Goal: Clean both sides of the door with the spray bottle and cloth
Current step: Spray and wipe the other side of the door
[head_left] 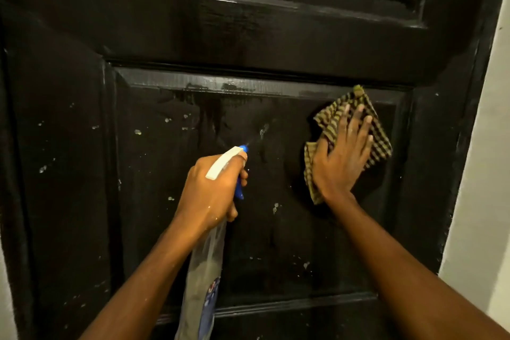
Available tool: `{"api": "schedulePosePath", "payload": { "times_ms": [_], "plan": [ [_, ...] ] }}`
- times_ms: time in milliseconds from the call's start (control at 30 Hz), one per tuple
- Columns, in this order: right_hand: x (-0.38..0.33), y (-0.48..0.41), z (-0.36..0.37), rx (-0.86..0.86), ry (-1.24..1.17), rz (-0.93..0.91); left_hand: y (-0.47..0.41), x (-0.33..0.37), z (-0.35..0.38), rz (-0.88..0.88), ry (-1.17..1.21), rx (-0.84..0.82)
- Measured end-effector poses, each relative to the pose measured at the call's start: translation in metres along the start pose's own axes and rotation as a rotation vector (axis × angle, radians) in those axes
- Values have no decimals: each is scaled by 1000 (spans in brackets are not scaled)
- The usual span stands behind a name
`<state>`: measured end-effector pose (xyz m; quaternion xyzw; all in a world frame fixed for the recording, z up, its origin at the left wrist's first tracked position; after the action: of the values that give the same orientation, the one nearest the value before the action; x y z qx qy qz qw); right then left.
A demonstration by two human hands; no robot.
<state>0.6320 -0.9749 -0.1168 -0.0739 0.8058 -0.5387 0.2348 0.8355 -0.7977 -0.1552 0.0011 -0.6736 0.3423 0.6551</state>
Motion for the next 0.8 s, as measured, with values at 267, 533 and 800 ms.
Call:
{"api": "schedulePosePath", "payload": {
  "times_ms": [267,533,800],
  "plan": [
    [-168,60,-4,69,78,-575,19,17,-62,164,21,160],
    [-61,87,20,88,93,-606,24,20,-79,174,-36,144],
    [-138,27,-12,40,22,-231,18,22,-89,168,-31,125]
  ]
}}
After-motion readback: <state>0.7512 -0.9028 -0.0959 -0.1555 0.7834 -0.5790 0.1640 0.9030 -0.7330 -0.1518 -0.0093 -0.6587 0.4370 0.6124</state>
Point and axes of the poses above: each hand's wrist, its own y-axis away from the middle knuckle, its own z-axis out of the palm, x = y × z, the point moved 10 cm from there along -y, towards the middle knuckle, and after that the axes turned 14 degrees about y, right-handed, at the moved point
